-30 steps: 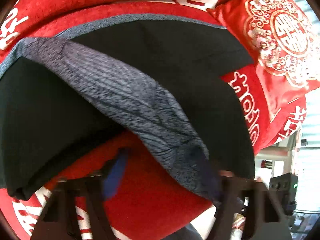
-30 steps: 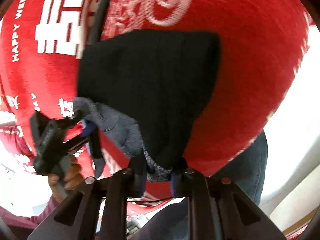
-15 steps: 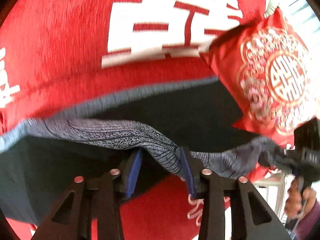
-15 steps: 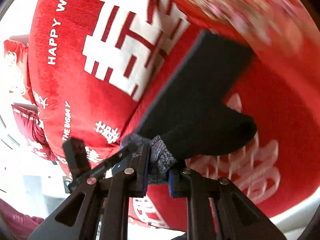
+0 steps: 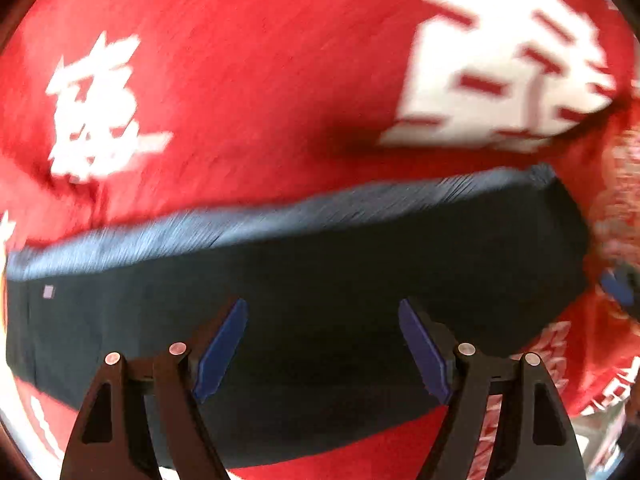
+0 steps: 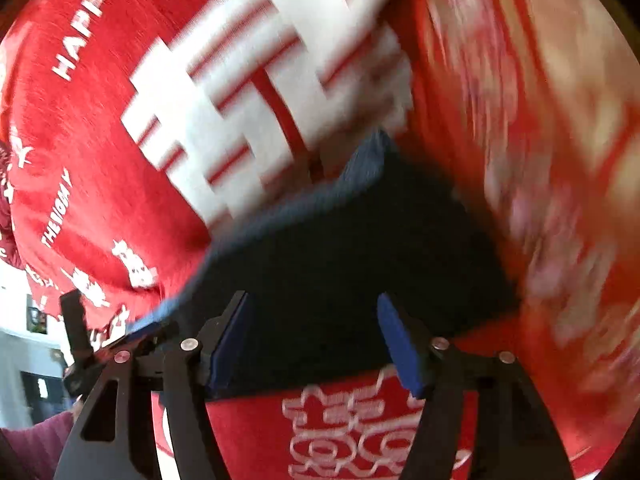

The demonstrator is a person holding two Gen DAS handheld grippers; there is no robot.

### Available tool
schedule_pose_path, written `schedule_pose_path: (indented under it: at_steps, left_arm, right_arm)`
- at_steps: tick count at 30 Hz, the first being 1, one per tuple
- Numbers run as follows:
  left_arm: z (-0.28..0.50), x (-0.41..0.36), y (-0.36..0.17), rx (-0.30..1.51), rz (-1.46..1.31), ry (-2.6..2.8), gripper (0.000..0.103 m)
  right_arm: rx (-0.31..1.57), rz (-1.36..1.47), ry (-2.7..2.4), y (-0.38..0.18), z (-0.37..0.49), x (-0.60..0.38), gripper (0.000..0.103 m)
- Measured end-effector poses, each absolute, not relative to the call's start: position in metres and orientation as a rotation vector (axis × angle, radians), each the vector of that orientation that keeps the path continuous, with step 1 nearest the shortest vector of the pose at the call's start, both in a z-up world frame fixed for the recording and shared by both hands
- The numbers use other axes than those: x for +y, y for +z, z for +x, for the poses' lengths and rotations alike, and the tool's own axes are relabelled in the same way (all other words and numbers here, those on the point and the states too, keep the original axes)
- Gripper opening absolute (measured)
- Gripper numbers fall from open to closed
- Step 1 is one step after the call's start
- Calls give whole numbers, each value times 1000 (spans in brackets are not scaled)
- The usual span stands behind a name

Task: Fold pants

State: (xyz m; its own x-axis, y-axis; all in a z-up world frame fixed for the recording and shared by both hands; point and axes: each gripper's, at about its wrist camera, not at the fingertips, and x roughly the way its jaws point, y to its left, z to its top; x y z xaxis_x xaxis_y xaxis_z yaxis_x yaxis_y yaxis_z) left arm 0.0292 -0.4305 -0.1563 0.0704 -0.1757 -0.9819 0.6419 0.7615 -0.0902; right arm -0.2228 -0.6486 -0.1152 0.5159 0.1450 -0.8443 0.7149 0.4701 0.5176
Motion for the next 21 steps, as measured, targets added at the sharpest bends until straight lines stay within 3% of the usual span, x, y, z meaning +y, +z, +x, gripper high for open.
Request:
schedule_pose_path:
  at_steps: [2, 4, 11, 13, 15, 16, 21]
  left_arm:
    - [33, -416, -172, 1400, 429, -582, 79]
    - [35, -404, -184, 1422, 430, -540, 79]
    - [35, -400, -197, 1409, 433, -529, 80]
    - [35, -404, -200, 1412, 415, -531, 87]
    - [34, -406, -202, 1408, 416, -522, 87]
    - [33, -407, -201, 1407, 425, -521, 87]
    - [19, -413, -196, 1429, 459, -565, 87]
  right_arm:
    - [1013, 1153, -421, -140, -228, -645, 59]
    - [992, 1242, -402, -162, -230, -639, 56]
    - [956, 1351, -329, -197, -209, -624, 55]
    - [920, 1396, -339, -199, -211, -627, 55]
    - [897, 1434, -350, -201, -211, -633, 35]
    - [912, 1423, -366, -202, -211, -636, 10]
    - [881, 1256, -345, -159, -219, -618, 8]
